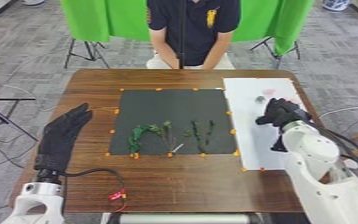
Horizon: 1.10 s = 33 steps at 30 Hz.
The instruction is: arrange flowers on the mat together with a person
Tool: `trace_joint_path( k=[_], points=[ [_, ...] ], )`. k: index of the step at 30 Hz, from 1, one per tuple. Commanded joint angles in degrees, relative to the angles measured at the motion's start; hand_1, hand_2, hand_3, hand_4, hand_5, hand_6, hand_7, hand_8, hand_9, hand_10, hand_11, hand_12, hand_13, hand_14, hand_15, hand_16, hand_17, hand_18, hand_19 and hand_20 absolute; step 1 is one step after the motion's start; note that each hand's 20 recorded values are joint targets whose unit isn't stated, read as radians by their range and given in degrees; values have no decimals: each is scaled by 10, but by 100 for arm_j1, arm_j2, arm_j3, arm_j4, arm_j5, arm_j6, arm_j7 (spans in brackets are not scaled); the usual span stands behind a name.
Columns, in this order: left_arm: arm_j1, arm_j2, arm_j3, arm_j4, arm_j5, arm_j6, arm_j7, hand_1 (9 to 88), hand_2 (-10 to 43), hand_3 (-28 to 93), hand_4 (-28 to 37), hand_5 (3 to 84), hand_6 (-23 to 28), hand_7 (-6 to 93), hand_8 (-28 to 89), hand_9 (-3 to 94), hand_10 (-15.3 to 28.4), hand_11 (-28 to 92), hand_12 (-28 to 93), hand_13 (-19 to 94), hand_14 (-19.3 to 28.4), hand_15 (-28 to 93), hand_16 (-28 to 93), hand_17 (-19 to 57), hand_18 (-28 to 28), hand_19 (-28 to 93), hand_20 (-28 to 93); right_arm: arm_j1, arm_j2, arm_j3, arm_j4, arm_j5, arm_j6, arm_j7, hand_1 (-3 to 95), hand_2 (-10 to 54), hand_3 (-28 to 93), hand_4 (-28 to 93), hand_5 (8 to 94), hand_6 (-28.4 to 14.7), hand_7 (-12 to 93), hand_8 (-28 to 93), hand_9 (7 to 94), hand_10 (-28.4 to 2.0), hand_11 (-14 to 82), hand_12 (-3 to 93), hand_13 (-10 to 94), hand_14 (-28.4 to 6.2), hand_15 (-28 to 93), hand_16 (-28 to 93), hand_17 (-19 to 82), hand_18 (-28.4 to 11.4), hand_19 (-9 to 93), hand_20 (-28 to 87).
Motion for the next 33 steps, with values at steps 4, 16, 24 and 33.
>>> trace_joint_path(
  k=[4, 16, 24, 33],
  points=[
    [51, -32, -19, 33, 5, -87, -109, 232, 42, 663, -256, 484, 67, 63, -47, 442, 151, 125, 121, 302, 149, 76, 10, 59, 95, 37, 140, -381, -172, -222, 547, -352, 1031, -114, 450, -95, 607, -261, 696, -25, 128, -100, 909, -133, 172, 142, 937, -24, 509, 156, 752, -46, 858, 233],
    [119, 4, -259, 90, -175, 135, 5, 234, 40, 662, -252, 484, 68, 63, -47, 442, 151, 124, 121, 302, 150, 76, 10, 58, 96, 38, 139, -369, -33, -439, 547, -142, 1691, -222, 944, -95, -282, 391, 849, -15, 159, 69, 937, -102, 248, 216, 937, -11, 594, 137, 775, -57, 888, 281],
    [286, -18, -510, 55, -221, 256, 37, 235, 41, 660, -252, 486, 69, 62, -47, 443, 152, 125, 122, 305, 150, 77, 10, 58, 95, 39, 139, 102, 312, -437, -244, 385, 1689, -150, 946, -95, -274, 407, 861, -15, 162, 77, 937, -101, 292, 197, 937, -8, 603, 138, 778, -61, 895, 288],
    [458, -49, -625, 10, -250, 383, 66, 234, 41, 661, -253, 486, 68, 63, -47, 445, 152, 126, 122, 306, 151, 78, 11, 58, 95, 40, 139, 1145, 340, -1323, -756, 735, 1545, -683, 946, -95, -281, 418, 865, -14, 162, 79, 937, -99, 301, 202, 937, -7, 605, 139, 777, -61, 896, 292]
  ],
)
